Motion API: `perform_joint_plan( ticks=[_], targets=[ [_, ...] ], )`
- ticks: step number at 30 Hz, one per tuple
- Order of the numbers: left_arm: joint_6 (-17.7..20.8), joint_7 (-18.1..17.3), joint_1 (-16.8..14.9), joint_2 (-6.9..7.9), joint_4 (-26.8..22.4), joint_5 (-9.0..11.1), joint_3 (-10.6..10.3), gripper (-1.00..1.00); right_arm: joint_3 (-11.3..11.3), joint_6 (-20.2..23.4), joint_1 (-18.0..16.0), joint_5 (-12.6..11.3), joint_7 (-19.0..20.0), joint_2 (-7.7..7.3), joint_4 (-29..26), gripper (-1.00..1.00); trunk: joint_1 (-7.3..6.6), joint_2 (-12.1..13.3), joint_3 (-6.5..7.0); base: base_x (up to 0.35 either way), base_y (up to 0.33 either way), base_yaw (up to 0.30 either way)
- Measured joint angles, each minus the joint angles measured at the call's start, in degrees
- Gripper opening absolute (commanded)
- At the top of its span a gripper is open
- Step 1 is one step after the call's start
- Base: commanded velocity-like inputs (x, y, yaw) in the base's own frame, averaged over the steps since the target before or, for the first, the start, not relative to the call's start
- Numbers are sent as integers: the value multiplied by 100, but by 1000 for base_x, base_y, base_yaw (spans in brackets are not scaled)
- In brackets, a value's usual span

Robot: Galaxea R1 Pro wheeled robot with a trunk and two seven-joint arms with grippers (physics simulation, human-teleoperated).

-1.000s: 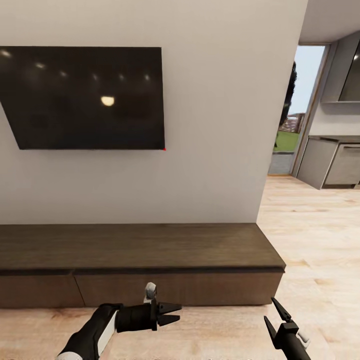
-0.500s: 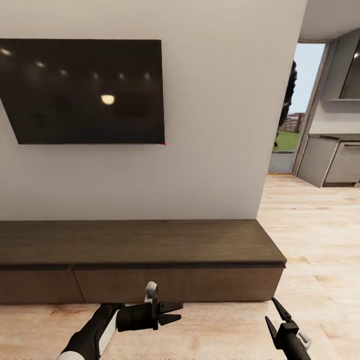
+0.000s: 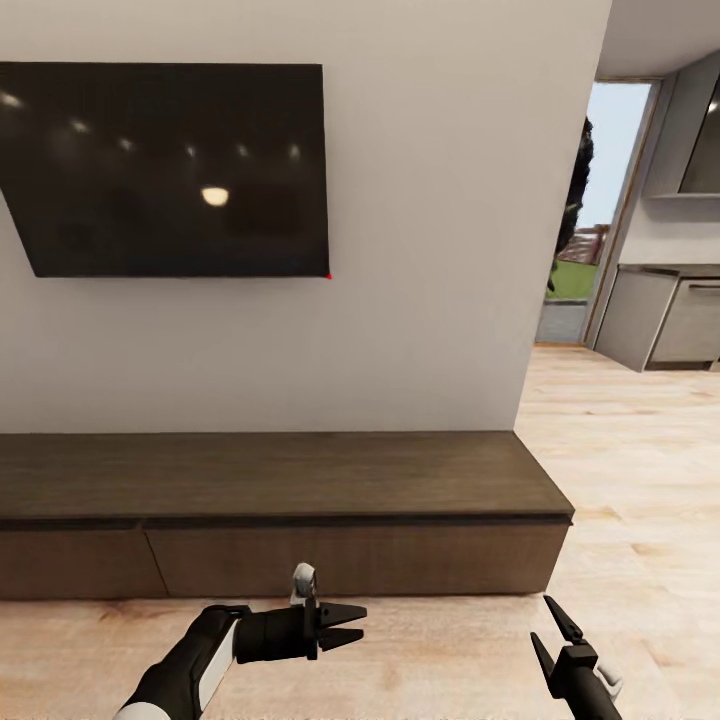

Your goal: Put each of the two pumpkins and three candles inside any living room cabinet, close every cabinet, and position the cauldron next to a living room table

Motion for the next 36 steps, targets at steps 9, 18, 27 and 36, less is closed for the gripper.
perform_joint_plan(
  ticks=[9,18,27,36],
  targets=[
    [0,-30,0,5,0,22,-5,100,3,0,0,-24,0,0,0,100,198,-361,-162,0,0,0],
    [-1,-35,0,8,0,63,-7,100,7,0,0,-15,0,0,0,100,395,-722,-323,0,0,0],
    [-1,-44,1,9,-7,64,-6,100,5,0,0,-32,3,0,0,100,593,-1083,-485,0,0,0],
    [-1,-44,2,6,-9,64,-6,100,0,8,-1,-65,277,-4,0,100,617,-1096,-684,0,0,0]
  ],
)
